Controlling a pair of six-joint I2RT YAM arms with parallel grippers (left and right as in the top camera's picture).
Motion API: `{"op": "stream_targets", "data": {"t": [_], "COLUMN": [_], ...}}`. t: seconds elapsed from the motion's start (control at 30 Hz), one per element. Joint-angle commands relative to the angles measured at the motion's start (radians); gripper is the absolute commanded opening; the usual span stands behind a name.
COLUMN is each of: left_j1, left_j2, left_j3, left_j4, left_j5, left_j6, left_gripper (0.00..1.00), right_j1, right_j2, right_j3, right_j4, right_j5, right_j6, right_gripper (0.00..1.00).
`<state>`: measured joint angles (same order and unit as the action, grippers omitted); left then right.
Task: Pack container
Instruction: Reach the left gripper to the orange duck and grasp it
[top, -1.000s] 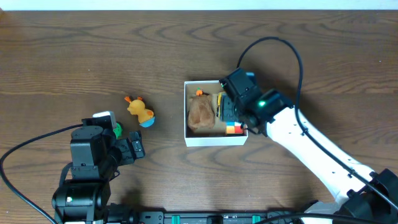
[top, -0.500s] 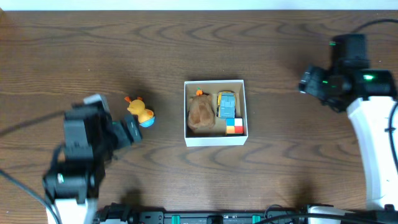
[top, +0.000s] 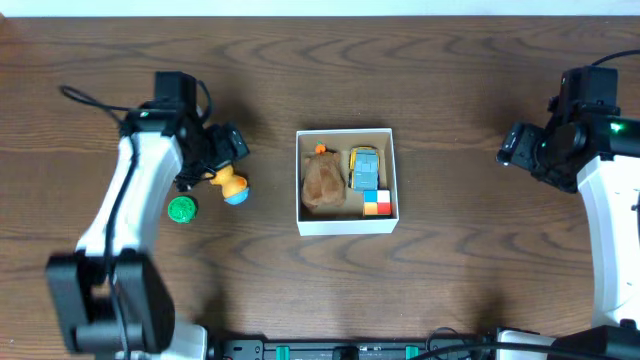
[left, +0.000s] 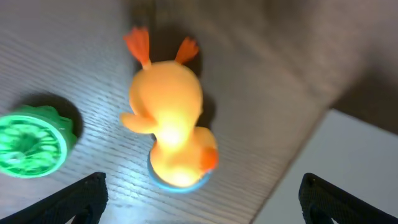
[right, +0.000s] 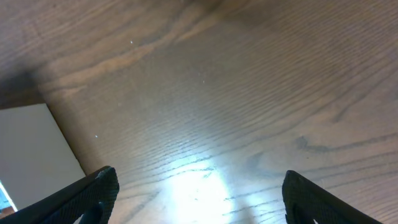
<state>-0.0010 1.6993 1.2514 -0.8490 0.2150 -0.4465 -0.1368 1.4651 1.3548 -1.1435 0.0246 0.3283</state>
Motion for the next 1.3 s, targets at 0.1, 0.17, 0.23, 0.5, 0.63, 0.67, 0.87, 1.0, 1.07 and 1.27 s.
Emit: {"op": "stream_targets", "data": {"t": [0.1, 0.17, 0.23, 0.5, 0.63, 0.67, 0.87, 1.0, 1.07, 1.27], "left_j1": [0.002, 0.002, 0.002, 0.002, 0.002, 0.002, 0.002, 0.002, 0.002, 0.002], "left_j2": [0.111, 0.121, 0.128, 0.159, 0.186, 0.191, 0.192, 0.192, 0.192, 0.190], "left_j3": [0.003, 0.002, 0.000, -0.052, -0.066, -0.066, -0.066, -0.066, -0.064, -0.057], "left_j4": [-0.006, -0.006, -0.006, 0.010, 0.013, 0.014, 0.028, 0.029, 0.032, 0.051], "left_j5": [0.028, 0.026, 0.006, -0.002, -0.002, -0.002, -0.002, -0.002, -0.002, -0.002], "left_j6": [-0.012, -0.012, -0.012, -0.012, -0.012, -0.012, -0.012, -0.011, -0.011, -0.011], "left_gripper": [0.98, 0.98, 0.96, 0.93, 0.93, 0.93, 0.88, 0.74, 0.66, 0.47], "right_j1": [-0.006, -0.006, -0.006, -0.006, -0.006, -0.006, -0.006, -0.006, -0.006, -0.006], "right_j2": [0.001, 0.001, 0.001, 0.001, 0.001, 0.001, 0.001, 0.001, 0.001, 0.001], "right_j3": [-0.020, -0.021, -0.021, -0.021, -0.021, -0.021, -0.021, -0.021, -0.021, -0.021], "right_j4": [0.002, 0.002, 0.003, 0.003, 0.001, 0.001, 0.001, -0.002, -0.002, -0.003], "right_j5": [-0.006, -0.006, -0.006, -0.006, -0.006, -0.007, -0.007, -0.006, -0.006, -0.007], "right_j6": [-0.023, -0.023, -0.023, -0.023, -0.023, -0.023, -0.023, -0.023, -0.023, -0.023], "right_gripper": [0.86, 0.86, 0.86, 0.86, 0.86, 0.86, 0.86, 0.86, 0.86, 0.86]}}
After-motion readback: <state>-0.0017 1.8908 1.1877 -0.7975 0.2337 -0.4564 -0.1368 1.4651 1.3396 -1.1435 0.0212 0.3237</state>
